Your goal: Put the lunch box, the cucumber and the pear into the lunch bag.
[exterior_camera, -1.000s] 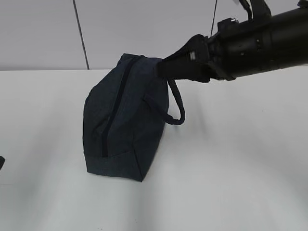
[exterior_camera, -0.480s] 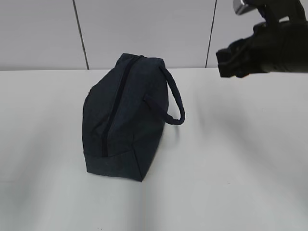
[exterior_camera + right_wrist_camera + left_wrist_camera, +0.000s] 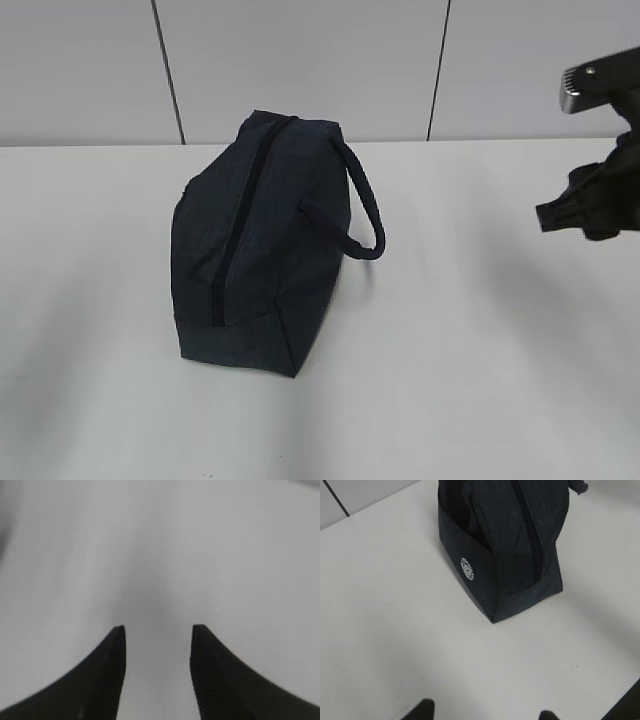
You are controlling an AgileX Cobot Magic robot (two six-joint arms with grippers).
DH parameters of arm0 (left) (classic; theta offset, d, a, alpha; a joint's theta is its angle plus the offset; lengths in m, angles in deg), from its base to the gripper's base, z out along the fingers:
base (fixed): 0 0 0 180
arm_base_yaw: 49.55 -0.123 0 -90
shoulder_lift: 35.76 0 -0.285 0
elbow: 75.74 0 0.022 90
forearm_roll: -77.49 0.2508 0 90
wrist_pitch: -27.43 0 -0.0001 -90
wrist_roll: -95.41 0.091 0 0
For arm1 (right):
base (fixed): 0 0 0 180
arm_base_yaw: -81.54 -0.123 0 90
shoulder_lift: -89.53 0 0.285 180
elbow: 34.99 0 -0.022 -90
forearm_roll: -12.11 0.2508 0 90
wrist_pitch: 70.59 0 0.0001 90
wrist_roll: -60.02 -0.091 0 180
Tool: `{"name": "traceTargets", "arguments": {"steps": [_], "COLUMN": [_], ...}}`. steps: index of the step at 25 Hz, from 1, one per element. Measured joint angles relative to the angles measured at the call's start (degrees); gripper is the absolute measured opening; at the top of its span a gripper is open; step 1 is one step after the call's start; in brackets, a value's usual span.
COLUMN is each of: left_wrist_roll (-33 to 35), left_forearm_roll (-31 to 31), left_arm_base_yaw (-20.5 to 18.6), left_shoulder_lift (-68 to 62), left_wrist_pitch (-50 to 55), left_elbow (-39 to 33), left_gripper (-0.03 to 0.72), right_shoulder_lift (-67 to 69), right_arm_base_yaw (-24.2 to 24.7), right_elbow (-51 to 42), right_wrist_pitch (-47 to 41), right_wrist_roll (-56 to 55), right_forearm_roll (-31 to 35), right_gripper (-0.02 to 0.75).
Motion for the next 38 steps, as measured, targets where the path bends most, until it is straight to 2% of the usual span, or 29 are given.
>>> {"name": "traceTargets", "arguments": {"steps": [1,2,4,6,12,18,23,28,38], "left_wrist_roll": [0.0,-0.3,-1.5,-3.1,-13.5,-20.1,-26.3,-30.5,-31.3], "left_forearm_roll": [0.0,0.0,0.1,0.4,7.5,9.0,10.4,11.7,14.3], "left_arm_base_yaw": [0.0,0.0,0.0,0.0,0.0,0.0,0.0,0.0,0.0], "left_shoulder_lift": [0.2,0.6,2.5,4.8,12.5,18.2,21.8,26.3,37.6], "left_wrist_pitch": [0.3,0.7,1.7,2.8,9.7,15.2,15.9,15.9,16.0], "left_elbow": [0.0,0.0,0.0,0.0,0.0,-0.2,-1.6,-1.7,-1.7], "left_gripper": [0.375,0.372,0.372,0.372,0.372,0.368,0.367,0.359,0.342], "right_shoulder_lift": [-0.5,-1.8,-5.4,-11.7,-25.3,-38.9,-52.4,-63.8,-77.9], "right_arm_base_yaw": [-0.2,-1.1,-3.4,-5.6,-5.8,-5.8,-5.8,-5.8,-5.8], "right_elbow": [0.1,0.1,-0.3,-0.3,-0.5,-5.5,-12.9,-16.4,-17.8], "right_wrist_pitch": [0.0,0.0,0.1,-1.8,-18.6,-30.4,-34.9,-38.8,-39.1], "right_wrist_roll": [6.6,16.0,25.4,28.5,31.1,35.0,36.2,37.9,38.6], "right_forearm_roll": [7.0,18.8,27.8,32.6,33.4,38.0,39.9,39.7,39.5], "right_gripper": [0.339,0.337,0.328,0.324,0.319,0.319,0.319,0.319,0.319]}}
